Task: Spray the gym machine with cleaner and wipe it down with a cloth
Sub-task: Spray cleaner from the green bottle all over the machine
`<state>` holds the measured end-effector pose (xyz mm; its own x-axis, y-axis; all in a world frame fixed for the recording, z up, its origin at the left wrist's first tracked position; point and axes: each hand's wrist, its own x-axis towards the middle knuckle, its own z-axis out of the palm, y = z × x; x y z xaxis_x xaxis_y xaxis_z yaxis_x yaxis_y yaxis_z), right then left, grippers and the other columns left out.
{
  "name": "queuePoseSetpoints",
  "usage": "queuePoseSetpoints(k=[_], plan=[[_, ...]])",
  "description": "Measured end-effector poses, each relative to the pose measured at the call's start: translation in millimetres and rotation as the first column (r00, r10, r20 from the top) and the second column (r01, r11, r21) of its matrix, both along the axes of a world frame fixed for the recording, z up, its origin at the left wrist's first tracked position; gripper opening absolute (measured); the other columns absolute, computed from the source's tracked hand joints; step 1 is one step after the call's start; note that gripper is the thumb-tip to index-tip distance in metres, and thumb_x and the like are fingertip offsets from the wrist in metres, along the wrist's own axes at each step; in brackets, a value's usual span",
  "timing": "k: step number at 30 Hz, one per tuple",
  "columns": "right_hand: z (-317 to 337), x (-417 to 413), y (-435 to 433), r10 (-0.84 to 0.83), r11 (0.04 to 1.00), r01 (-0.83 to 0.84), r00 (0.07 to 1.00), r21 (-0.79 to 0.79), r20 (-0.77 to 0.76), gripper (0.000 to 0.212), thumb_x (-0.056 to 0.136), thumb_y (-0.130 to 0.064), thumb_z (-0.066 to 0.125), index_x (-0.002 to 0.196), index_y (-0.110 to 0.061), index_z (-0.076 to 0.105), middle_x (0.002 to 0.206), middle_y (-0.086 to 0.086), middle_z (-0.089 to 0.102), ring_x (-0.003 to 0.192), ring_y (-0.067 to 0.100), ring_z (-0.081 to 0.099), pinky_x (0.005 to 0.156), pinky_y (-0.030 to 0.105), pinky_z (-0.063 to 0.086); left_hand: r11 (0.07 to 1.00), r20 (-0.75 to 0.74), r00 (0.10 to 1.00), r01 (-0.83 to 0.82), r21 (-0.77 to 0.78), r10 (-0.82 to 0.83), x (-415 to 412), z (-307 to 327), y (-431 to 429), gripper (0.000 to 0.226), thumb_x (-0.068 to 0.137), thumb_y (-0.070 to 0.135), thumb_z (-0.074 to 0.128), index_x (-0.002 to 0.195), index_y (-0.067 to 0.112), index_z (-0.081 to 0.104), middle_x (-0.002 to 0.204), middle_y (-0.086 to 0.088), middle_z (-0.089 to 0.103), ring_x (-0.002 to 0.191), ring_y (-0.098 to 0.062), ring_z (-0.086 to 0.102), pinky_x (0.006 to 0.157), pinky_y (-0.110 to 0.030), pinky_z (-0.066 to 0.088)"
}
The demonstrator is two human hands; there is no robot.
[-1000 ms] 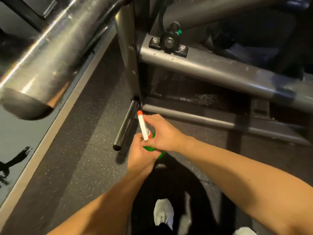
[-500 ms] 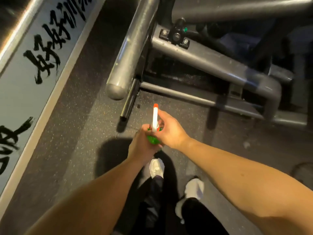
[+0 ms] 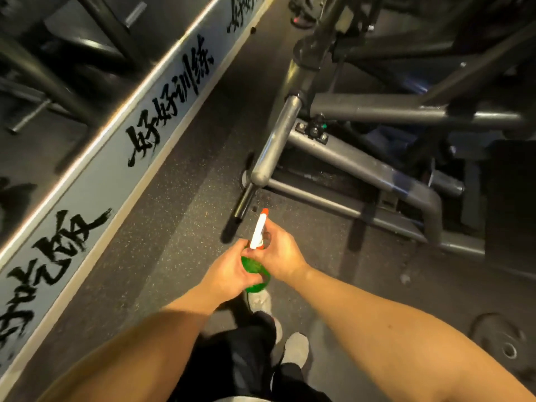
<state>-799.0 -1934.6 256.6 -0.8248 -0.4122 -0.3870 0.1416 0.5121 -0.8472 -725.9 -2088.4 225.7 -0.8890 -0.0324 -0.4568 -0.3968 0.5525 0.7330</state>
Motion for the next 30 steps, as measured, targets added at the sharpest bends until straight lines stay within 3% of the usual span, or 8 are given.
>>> queuePoseSetpoints(k=[3,5,7,10,17,21,27,30], plan=[[19.7,-1.6,-27.5,-0.020,1.000,0.020,1.000,0.000,0.010,0.043,0.066,-0.035,0.092,0.097,-0.029,0.063,0.090,-0.007,0.071,0.086,0.012,0.070,0.085,0.042,0.058,1.000,0.027,0.999,0.020,0.005,-0.020,-4.8,30.8,-29.4,0.070,0.054,0.048,0.090,0.115,0.040,0.056,0.105,0.014,0.070,0.100,-0.005,0.068,0.095,-0.042,0.055],[24.7,-11.0,-47.2,-0.056,0.998,0.056,0.998,0.001,0.011,0.049,0.058,-0.044,0.091,0.095,-0.025,0.065,0.087,-0.005,0.074,0.082,0.013,0.072,0.082,0.042,0.059,0.999,0.037,0.999,0.040,-0.008,-0.040,-14.5,44.1,-48.2,0.068,0.059,0.040,0.095,0.115,0.039,0.057,0.105,0.015,0.069,0.100,-0.003,0.066,0.094,-0.034,0.054],[29.9,-24.7,-68.0,-0.085,0.996,0.085,0.996,0.010,0.010,0.049,0.061,-0.041,0.093,0.097,-0.024,0.064,0.087,-0.006,0.073,0.082,0.010,0.071,0.079,0.034,0.059,0.998,0.034,0.998,0.055,-0.015,-0.054,-29.0,51.3,-68.8,0.063,0.064,0.033,0.096,0.113,0.038,0.057,0.103,0.014,0.068,0.096,-0.001,0.065,0.086,-0.028,0.051],[39.9,-46.9,-96.9,-0.130,0.990,0.132,0.990,-0.037,0.056,0.049,0.076,-0.022,0.091,0.112,-0.023,0.058,0.094,-0.012,0.066,0.086,0.007,0.066,0.070,0.012,0.050,0.995,0.039,0.995,0.093,-0.019,-0.093,-59.4,54.6,-102.8,0.059,0.062,0.041,0.094,0.108,0.036,0.057,0.099,0.010,0.068,0.092,-0.005,0.066,0.085,-0.034,0.054],[52.5,-107.4,-169.0,-0.290,0.957,0.291,0.955,-0.007,0.066,0.052,0.079,-0.023,0.089,0.120,-0.018,0.059,0.103,-0.006,0.068,0.092,0.008,0.066,0.083,0.025,0.057,0.935,0.064,0.936,0.351,-0.054,-0.347,-158.2,71.2,-187.1,0.060,0.066,0.045,0.090,0.110,0.043,0.051,0.103,0.015,0.064,0.096,-0.007,0.064,0.083,-0.033,0.055],[69.0,-149.0,-203.6,-0.387,0.922,0.387,0.922,0.031,0.017,0.056,0.080,-0.029,0.089,0.126,-0.020,0.059,0.102,-0.013,0.066,0.095,0.008,0.065,0.087,0.028,0.056,0.911,0.065,0.911,0.410,-0.030,-0.408,-211.2,86.2,-214.9,0.063,0.074,0.033,0.088,0.123,0.036,0.047,0.107,0.012,0.062,0.096,-0.006,0.062,0.077,-0.026,0.051],[83.9,-210.6,-218.7,-0.517,0.853,0.519,0.855,0.054,-0.048,0.055,0.080,-0.036,0.088,0.126,-0.022,0.060,0.106,-0.014,0.066,0.089,0.001,0.063,0.072,0.015,0.048,0.905,0.040,0.904,0.426,0.001,-0.426,-281.3,95.8,-220.7,0.074,0.066,0.041,0.091,0.126,0.036,0.048,0.111,0.013,0.063,0.103,-0.007,0.062,0.095,-0.038,0.054],[85.5,-239.9,-215.2,-0.564,0.823,0.566,0.825,0.050,-0.039,0.054,0.081,-0.036,0.087,0.125,-0.023,0.059,0.104,-0.013,0.067,0.092,0.004,0.065,0.084,0.026,0.057,0.884,0.015,0.884,0.468,-0.025,-0.467,-318.1,100.9,-216.1,0.071,0.066,0.044,0.090,0.126,0.038,0.051,0.111,0.014,0.064,0.103,-0.007,0.062,0.095,-0.037,0.054]])
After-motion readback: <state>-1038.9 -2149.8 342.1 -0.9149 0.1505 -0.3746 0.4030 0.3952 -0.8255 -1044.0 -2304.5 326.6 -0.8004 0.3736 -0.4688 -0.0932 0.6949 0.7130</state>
